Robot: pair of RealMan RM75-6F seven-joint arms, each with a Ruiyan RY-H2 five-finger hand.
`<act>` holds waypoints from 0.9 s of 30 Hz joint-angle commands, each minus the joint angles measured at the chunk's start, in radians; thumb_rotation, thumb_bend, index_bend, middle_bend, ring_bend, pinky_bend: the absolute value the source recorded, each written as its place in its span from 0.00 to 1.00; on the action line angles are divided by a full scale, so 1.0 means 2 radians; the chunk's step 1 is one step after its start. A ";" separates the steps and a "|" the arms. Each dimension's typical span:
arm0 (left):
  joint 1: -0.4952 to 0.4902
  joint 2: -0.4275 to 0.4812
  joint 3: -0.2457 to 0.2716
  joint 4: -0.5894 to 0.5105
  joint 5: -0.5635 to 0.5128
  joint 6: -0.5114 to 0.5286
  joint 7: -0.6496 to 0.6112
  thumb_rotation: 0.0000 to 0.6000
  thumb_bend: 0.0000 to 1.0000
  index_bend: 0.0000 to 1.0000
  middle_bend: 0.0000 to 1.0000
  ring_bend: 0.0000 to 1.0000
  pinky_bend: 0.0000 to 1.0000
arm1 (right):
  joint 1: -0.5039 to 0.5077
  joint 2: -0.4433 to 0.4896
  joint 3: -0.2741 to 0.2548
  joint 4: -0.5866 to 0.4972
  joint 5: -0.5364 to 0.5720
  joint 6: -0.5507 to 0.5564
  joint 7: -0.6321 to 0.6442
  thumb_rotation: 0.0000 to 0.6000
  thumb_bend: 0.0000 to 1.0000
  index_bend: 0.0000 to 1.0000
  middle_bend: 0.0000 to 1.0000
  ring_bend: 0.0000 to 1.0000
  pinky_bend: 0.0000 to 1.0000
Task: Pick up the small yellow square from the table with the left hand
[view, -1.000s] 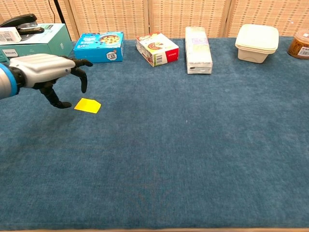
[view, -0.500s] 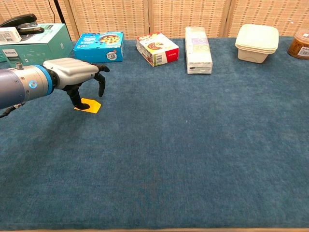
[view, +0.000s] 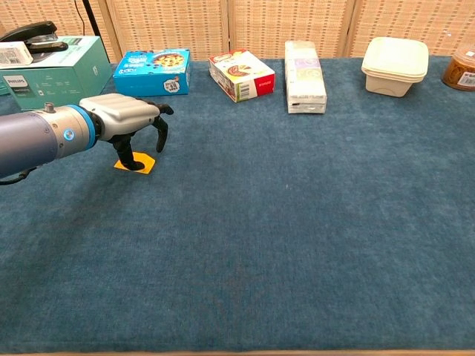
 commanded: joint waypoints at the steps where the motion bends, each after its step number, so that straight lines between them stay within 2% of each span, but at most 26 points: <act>1: -0.004 -0.004 0.004 0.004 -0.004 0.001 0.004 1.00 0.29 0.45 0.00 0.00 0.00 | 0.000 0.000 0.001 0.000 0.001 0.000 0.001 1.00 0.00 0.00 0.00 0.00 0.00; 12: -0.012 -0.011 0.012 0.011 -0.015 0.002 0.003 1.00 0.29 0.46 0.00 0.00 0.00 | 0.000 0.002 0.001 0.001 0.003 0.001 0.006 1.00 0.00 0.00 0.00 0.00 0.00; 27: -0.018 0.003 0.021 -0.008 -0.040 0.009 0.011 1.00 0.29 0.52 0.00 0.00 0.00 | -0.001 0.003 0.001 0.001 0.004 0.001 0.007 1.00 0.00 0.00 0.00 0.00 0.00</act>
